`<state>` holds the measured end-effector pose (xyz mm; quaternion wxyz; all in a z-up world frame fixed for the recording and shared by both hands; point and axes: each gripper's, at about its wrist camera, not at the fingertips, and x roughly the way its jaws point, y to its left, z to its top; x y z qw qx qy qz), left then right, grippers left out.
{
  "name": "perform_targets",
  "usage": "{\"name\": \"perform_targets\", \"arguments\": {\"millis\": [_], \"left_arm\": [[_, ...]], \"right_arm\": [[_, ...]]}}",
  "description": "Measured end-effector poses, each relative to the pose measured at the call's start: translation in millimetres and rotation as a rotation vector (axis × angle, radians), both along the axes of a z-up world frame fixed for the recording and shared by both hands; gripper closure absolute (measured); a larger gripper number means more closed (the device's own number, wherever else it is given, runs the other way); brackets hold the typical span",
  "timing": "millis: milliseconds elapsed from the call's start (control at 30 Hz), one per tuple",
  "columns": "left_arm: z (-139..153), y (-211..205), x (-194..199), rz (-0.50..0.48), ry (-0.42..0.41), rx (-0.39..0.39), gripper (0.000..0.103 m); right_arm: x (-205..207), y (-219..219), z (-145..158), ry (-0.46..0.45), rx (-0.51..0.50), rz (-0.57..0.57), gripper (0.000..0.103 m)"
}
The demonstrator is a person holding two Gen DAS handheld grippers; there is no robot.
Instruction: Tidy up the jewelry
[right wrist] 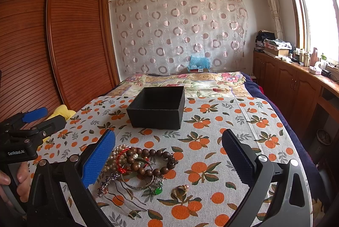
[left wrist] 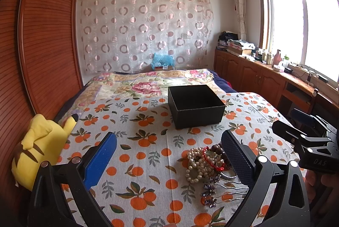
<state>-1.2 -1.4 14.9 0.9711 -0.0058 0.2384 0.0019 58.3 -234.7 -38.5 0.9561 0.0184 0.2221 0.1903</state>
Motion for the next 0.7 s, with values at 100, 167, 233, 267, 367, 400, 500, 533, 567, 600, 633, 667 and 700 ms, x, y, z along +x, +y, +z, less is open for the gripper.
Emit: {"name": "perform_targets", "arguments": {"millis": [100,167,233,267,367,400,500,533,567,600,633,667,700], "left_arm": [[3,0,0,0.0,0.0,0.0,0.008],[7,-1,1,0.0,0.001,0.0,0.008],[12,-1,2,0.0,0.002,0.0,0.008],[14,-1,2,0.0,0.002,0.0,0.008],[1,0,0,0.0,-0.002,0.001,0.008],[-3,0,0,0.0,-0.003,0.0,0.008],[3,0,1,0.0,-0.003,0.0,0.008],[5,0,1,0.0,-0.003,0.0,0.008],[7,0,1,0.0,-0.002,0.001,0.008],[9,0,2,0.0,-0.002,0.001,0.008],[11,0,2,0.0,-0.001,0.001,0.008],[13,0,3,0.0,-0.001,0.002,0.008],[-4,1,1,0.0,-0.003,0.0,0.008]], "right_arm": [[0,0,0,0.0,0.001,0.0,0.002],[0,0,0,0.0,-0.001,-0.001,0.002],[0,0,0,0.0,0.001,0.001,0.002],[0,0,0,-0.001,0.0,0.0,0.002],[0,0,0,0.0,0.001,0.0,0.002],[0,0,1,0.0,0.0,0.0,0.002],[0,0,1,-0.001,0.001,0.0,0.002],[0,0,1,-0.001,0.001,0.0,0.002],[0,0,1,0.0,0.001,0.0,0.002],[0,0,2,-0.001,0.001,0.001,0.002],[0,0,2,-0.001,0.001,0.0,0.002],[0,0,2,0.0,0.001,0.0,0.002],[0,0,2,0.0,0.002,0.0,0.002]]}}
